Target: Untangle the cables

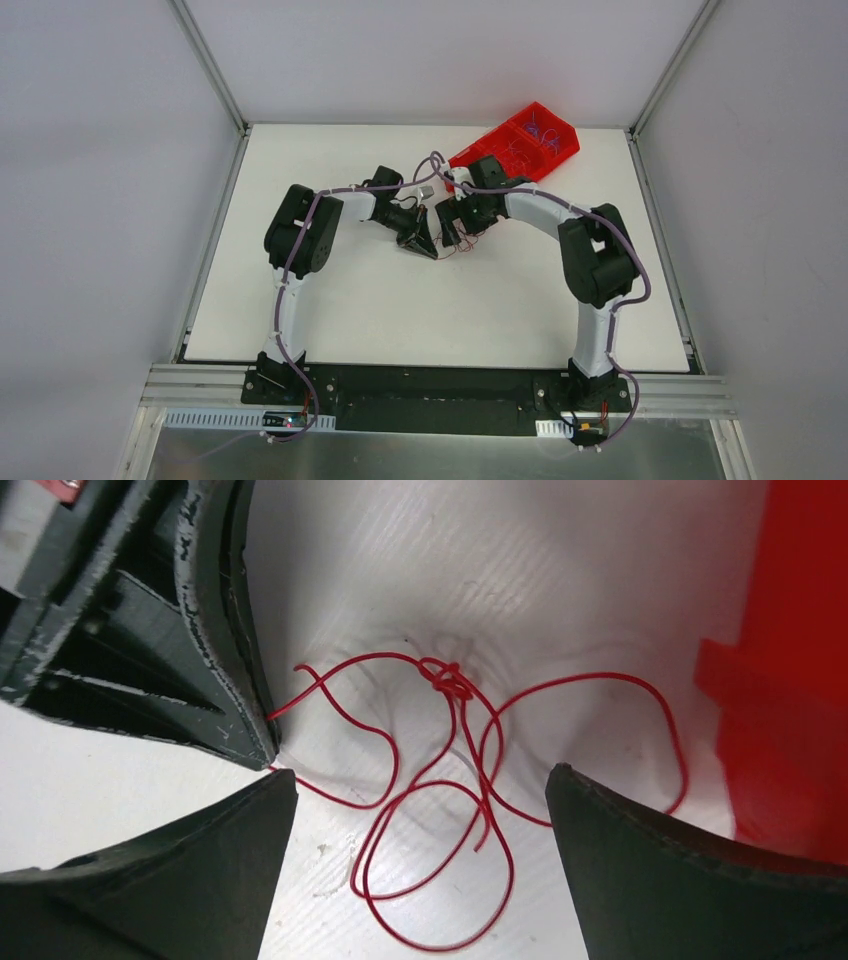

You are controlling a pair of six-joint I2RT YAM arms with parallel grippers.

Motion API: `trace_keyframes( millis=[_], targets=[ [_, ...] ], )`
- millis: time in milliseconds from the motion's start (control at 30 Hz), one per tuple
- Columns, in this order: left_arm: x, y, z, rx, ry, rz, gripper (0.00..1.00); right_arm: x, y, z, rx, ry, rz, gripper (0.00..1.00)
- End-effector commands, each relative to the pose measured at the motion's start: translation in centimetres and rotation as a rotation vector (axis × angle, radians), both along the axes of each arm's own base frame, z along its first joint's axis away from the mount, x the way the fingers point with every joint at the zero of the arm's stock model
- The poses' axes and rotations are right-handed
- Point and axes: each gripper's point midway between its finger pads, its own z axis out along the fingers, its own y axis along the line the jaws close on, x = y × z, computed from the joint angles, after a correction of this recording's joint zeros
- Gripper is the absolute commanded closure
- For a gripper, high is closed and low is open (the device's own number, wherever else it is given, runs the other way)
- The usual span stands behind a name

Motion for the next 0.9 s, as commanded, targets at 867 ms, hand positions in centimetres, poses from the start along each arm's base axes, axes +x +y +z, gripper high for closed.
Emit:
trace_keyframes(
  millis=[867],
  targets=[
    [1.8,0.4,-1.5,-0.143,0.264,0.165,1.0,-1.0,1.9,-3.4,-0.205,-0.115,-0.083,0.27]
  ],
)
